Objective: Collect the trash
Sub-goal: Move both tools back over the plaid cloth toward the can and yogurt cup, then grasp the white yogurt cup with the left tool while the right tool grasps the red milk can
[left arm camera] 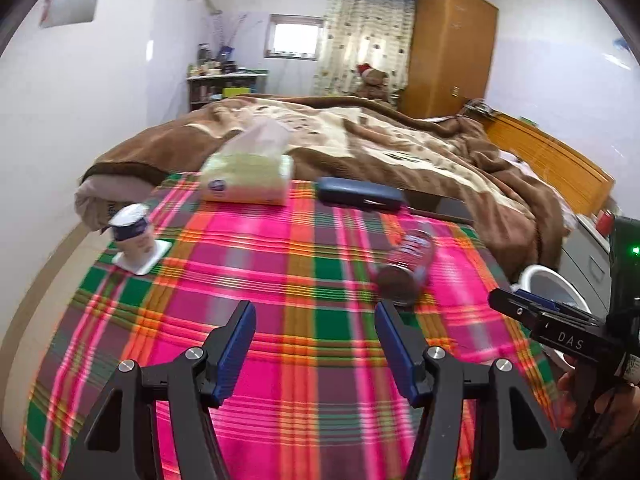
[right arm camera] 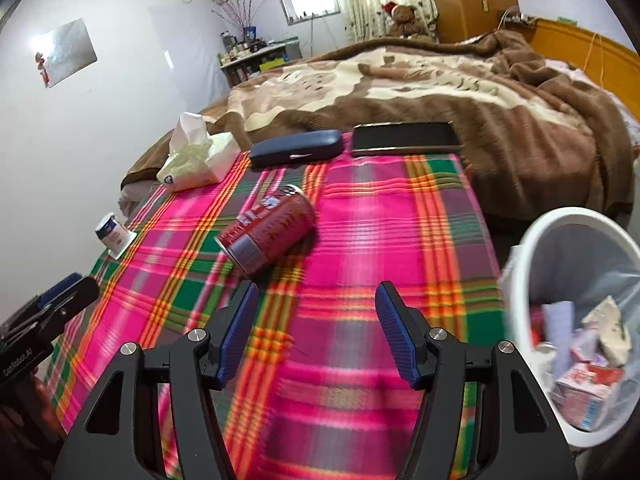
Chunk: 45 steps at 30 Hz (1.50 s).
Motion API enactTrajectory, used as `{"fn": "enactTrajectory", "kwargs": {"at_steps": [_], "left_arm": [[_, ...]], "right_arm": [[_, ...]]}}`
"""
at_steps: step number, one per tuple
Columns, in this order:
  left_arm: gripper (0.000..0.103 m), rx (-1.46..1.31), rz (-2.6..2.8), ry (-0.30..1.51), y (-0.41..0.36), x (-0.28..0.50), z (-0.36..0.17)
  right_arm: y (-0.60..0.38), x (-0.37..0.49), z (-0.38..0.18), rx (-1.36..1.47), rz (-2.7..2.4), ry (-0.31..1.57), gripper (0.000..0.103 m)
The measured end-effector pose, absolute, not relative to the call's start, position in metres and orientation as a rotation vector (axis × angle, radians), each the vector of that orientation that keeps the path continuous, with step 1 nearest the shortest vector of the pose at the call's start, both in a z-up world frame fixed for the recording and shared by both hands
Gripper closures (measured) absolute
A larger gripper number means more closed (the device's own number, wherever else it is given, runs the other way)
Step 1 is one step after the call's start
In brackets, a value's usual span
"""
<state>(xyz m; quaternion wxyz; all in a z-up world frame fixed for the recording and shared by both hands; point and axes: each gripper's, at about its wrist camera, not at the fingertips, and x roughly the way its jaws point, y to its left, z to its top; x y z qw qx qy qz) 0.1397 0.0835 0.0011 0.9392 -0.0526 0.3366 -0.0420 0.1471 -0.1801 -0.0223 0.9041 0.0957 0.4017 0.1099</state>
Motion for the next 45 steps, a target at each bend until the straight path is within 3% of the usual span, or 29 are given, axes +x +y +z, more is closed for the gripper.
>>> {"fn": "enactTrajectory", "kwargs": {"at_steps": [21, 36, 38, 44, 45], "left_arm": [[0.041, -0.191, 0.146, 0.715, 0.23, 0.208, -0.024], [0.041, -0.177, 0.148, 0.776, 0.257, 0.269, -0.054], [0.041, -0.176, 0.15, 0.78, 0.258, 0.275, -0.055], [0.041, -0.194, 0.14, 0.792, 0.259, 0.286, -0.064], [0.047, -0.195, 0.142, 0.795, 0.26, 0.287, -0.066]], "right_arm": [[-0.112, 0.225, -0.038, 0.183, 0.184, 0.929, 0.04], [-0.075, 0.227, -0.055, 0.043, 0.234, 0.977, 0.04], [-0.075, 0.226, -0.054, 0.041, 0.229, 0.97, 0.048], [-0.077, 0.225, -0.055, 0.054, 0.233, 0.965, 0.049], [-0.077, 0.225, -0.055, 0.054, 0.233, 0.965, 0.049]]}}
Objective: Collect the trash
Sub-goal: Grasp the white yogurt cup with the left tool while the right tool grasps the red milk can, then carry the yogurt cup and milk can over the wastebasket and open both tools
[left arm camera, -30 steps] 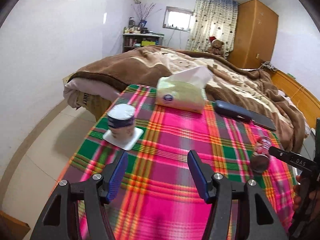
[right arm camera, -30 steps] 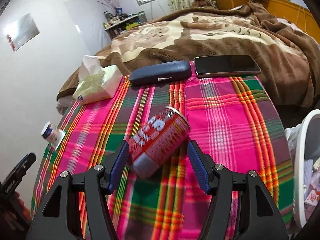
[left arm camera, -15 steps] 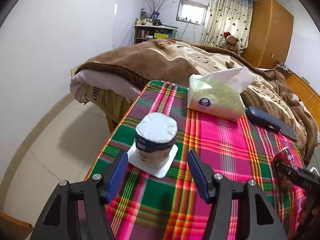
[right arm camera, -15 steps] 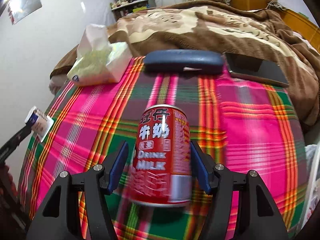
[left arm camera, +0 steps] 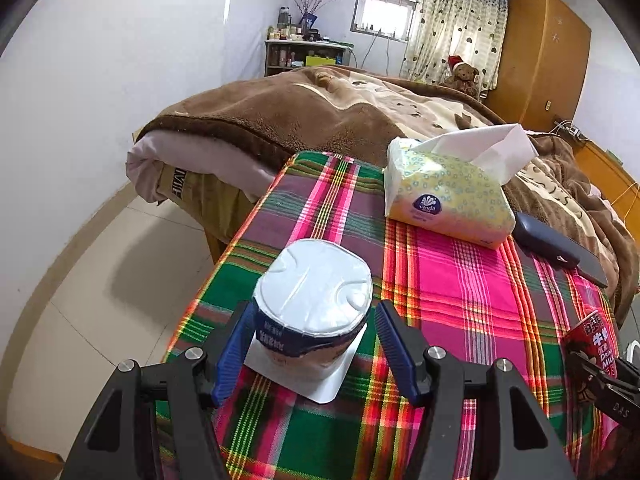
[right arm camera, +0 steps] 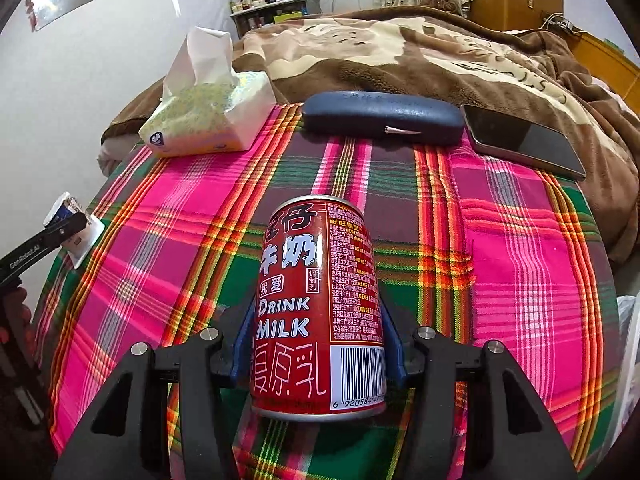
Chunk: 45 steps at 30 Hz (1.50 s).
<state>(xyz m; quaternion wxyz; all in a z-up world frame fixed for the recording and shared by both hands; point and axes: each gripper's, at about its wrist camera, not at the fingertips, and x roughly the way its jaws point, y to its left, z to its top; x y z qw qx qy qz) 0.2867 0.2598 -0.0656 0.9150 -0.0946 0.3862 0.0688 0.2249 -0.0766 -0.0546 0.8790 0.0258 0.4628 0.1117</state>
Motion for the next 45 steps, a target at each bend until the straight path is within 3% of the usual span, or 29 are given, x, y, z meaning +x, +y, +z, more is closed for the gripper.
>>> {"fn": "enactTrajectory", "kwargs": {"at_steps": [1, 23, 45], "left_arm": [[0.054, -0.194, 0.147, 0.798, 0.26, 0.287, -0.067], [0.054, -0.127, 0.045, 0.764, 0.2, 0.235, -0.033], [0.054, -0.033, -0.167, 0.711, 0.058, 0.158, 0.017]], "right_arm": [[-0.076, 0.225, -0.055, 0.054, 0.234, 0.964, 0.049], [-0.098, 0.195, -0.04, 0.108, 0.253, 0.929, 0.05], [-0.191, 0.134, -0.003, 0.182, 0.171, 0.826, 0.049]]}}
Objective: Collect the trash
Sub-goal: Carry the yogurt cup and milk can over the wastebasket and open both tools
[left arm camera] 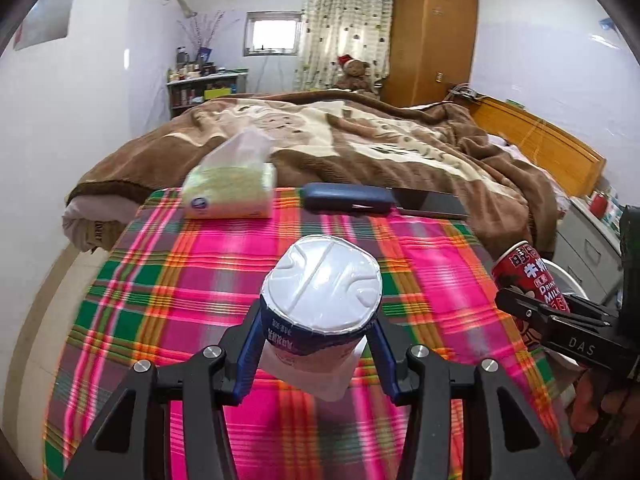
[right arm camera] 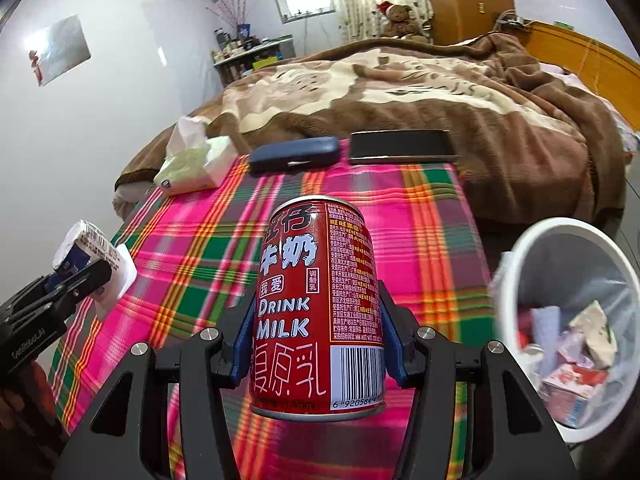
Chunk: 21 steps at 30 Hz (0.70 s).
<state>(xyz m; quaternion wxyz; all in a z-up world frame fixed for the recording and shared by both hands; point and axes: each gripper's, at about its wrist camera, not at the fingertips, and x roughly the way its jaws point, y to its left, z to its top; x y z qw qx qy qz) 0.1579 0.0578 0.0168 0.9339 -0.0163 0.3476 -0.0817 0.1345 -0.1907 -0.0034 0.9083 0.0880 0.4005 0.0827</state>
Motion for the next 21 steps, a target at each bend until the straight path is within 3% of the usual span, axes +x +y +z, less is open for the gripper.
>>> {"fn": "enactTrajectory", "kwargs": {"at_steps": [21], "left_arm": [[0.054, 0.057, -0.457, 0.71, -0.129, 0.137, 0.018]], "right_arm": [[-0.325, 0.097, 0.001, 0.233, -0.046, 0.786, 0.049]]}}
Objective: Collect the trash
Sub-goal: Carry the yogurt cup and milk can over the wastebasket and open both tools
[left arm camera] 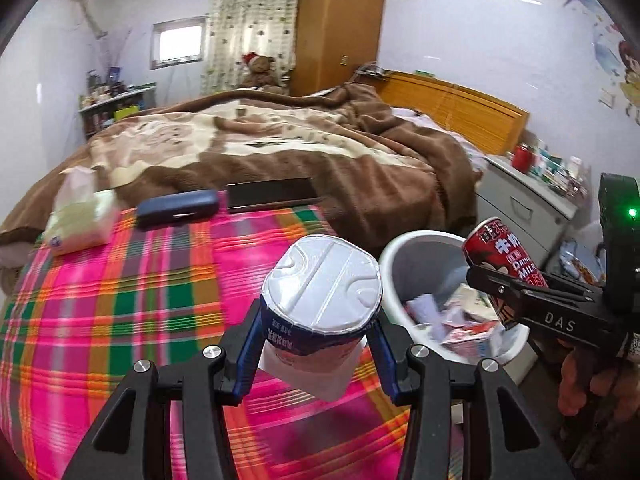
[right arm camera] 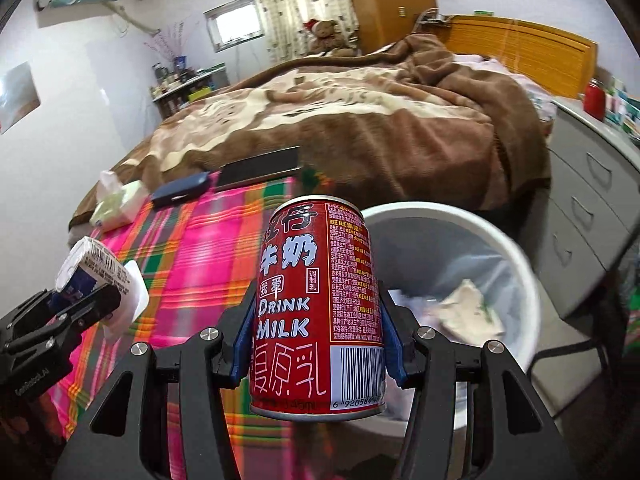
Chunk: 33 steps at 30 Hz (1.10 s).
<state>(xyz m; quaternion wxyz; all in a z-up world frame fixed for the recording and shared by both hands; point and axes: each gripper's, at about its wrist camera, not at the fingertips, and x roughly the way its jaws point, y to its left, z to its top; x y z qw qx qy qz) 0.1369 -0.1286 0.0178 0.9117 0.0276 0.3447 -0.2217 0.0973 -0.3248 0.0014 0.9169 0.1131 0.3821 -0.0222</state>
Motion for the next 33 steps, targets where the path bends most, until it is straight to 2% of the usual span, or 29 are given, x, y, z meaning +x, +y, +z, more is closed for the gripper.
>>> {"fn": "enactTrajectory", "kwargs": {"at_steps": [12, 24, 26, 27, 28, 33], "left_arm": [[0.054, 0.098, -0.602, 0.749, -0.22, 0.14, 0.005], [0.054, 0.145, -0.612, 0.798, -0.271, 0.155, -0.017], [0.045, 0.12, -0.616, 0.801, -0.272, 0.156, -0.017], [0.037, 0.116, -0.613, 0.803, -0.272, 0.156, -0.018], [0.037, 0.115, -0.61, 0.805, -0.273, 0.157, -0.018], [0.036, 0.115, -0.596, 0.802, -0.269, 0.156, -0.016]], "right_arm": [[-0.382, 0.1, -0.015, 0.247, -0.151, 0.842, 0.049], [-0.407, 0.113, -0.032, 0.237, -0.149, 0.906, 0.049], [-0.407, 0.111, -0.032, 0.232, -0.154, 0.904, 0.047], [-0.409, 0.112, -0.032, 0.234, -0.152, 0.898, 0.045], [-0.41, 0.11, -0.03, 0.239, -0.148, 0.886, 0.04], [-0.412, 0.102, -0.024, 0.263, -0.14, 0.849, 0.039]]}}
